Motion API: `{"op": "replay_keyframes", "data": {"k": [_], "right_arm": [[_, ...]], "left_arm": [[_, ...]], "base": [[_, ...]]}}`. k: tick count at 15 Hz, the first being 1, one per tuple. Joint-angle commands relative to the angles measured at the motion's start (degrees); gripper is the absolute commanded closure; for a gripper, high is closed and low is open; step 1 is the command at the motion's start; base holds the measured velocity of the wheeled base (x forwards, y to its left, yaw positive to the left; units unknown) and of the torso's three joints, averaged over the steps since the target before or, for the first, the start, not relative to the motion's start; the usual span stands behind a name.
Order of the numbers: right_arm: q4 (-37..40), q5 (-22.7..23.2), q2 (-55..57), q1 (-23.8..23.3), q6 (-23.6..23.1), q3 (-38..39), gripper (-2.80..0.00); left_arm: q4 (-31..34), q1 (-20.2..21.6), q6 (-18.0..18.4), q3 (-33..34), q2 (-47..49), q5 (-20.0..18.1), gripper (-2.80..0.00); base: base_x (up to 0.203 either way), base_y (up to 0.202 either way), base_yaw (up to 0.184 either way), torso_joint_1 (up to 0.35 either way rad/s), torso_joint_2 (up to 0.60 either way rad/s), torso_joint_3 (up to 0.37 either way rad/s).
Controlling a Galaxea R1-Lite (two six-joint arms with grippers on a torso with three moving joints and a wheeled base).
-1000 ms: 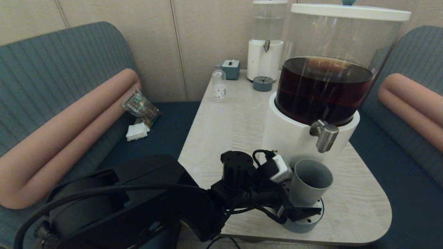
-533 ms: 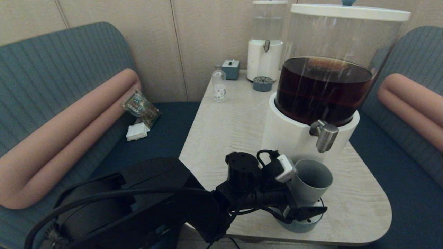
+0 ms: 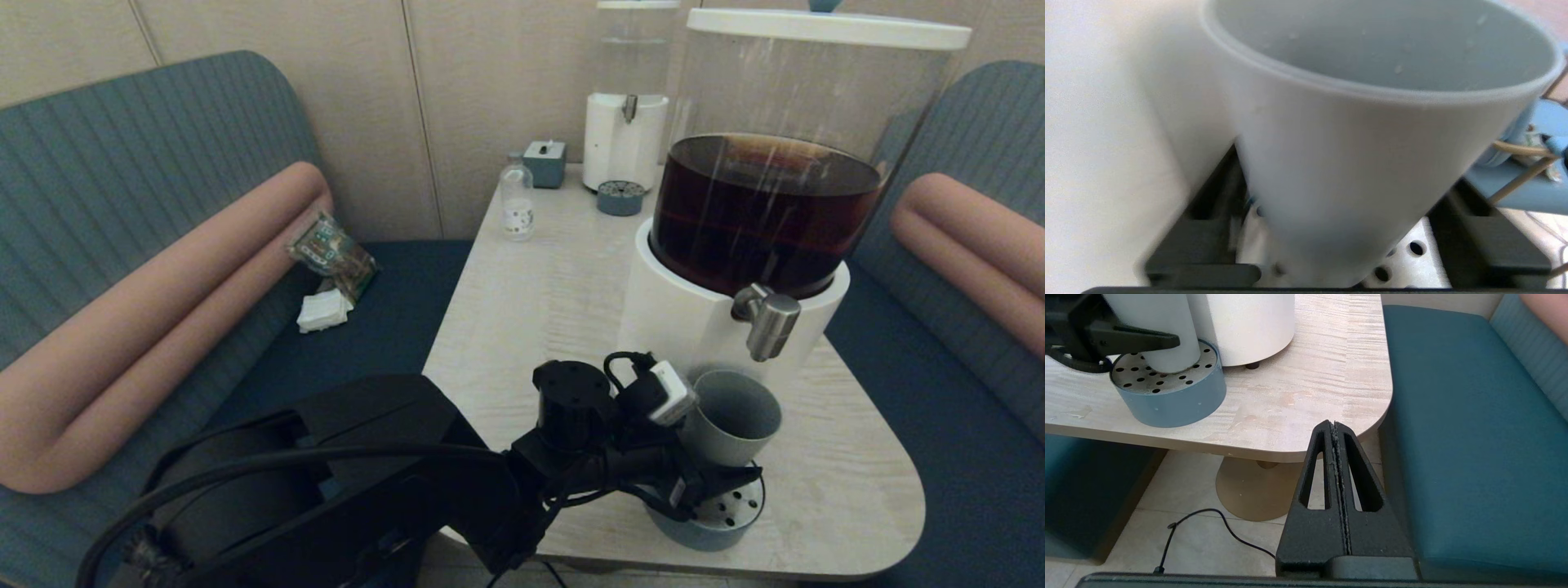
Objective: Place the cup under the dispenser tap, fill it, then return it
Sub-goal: Place the cup next to the water dispenser
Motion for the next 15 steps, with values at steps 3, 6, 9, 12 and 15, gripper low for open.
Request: {"op": "replay_keyframes", "data": {"k": [3, 6, 9, 12, 15], "right_arm": [[-0.04, -0.02, -0.02, 0.02, 0.02, 0.00, 0.00], [0.00, -0.02, -0.02, 0.02, 0.02, 0.00, 0.00], [0.03, -0.02, -0.02, 0.02, 0.02, 0.00, 0.00], [0.03, -0.02, -0.02, 0.02, 0.02, 0.00, 0.00], [0.03, -0.02, -0.02, 0.02, 0.02, 0.00, 0.00]], "left_arm": [[-0.54, -0.74, -0.24, -0.23, 0.68, -0.30, 0.00], [-0.62, -0.86, -0.41, 0.27, 0.16, -0.30, 0.00], [-0.69, -0.83, -0.42, 3.74, -3.03, -0.13, 0.00], [-1.29, -0.56, -0.43, 9.24, -7.37, -0.08, 0.00], [-1.46, 1.31, -0.80, 14.87, -12.08, 0.04, 0.00]], "base": [[0.000, 0.000, 0.000, 0.000, 0.00, 0.000], [0.000, 0.000, 0.000, 0.000, 0.00, 0.000], [0.000, 0.000, 0.000, 0.000, 0.00, 0.000], [0.000, 0.000, 0.000, 0.000, 0.00, 0.000], [0.000, 0.000, 0.000, 0.000, 0.00, 0.000]]}}
